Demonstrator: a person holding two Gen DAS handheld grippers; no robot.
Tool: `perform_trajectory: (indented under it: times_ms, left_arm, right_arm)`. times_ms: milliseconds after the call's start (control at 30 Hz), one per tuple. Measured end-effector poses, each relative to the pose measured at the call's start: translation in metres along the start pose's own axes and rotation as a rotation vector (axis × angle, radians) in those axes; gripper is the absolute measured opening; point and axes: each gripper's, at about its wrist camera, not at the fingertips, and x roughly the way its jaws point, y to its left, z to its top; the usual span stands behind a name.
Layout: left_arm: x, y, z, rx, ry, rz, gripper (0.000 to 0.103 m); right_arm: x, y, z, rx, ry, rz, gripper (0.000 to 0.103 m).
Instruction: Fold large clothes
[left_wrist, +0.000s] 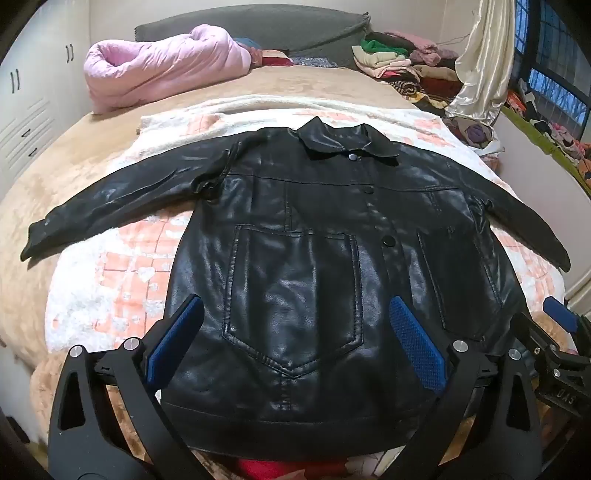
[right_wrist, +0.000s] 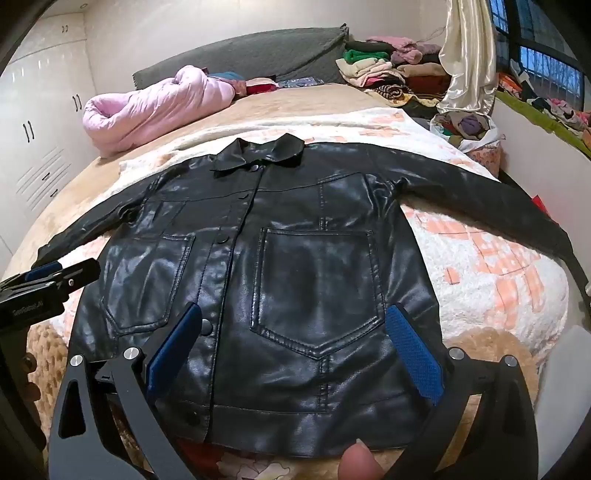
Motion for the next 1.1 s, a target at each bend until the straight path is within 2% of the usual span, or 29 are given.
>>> perform_trajectory:
  times_ms: [1100]
  left_arm:
    - [0.000, 0.000, -0.003, 0.009, -0.010, 0.002, 0.094]
  right_arm:
    - [-0.009, 0.011, 0.001, -0.030, -0.027, 0.010, 0.099]
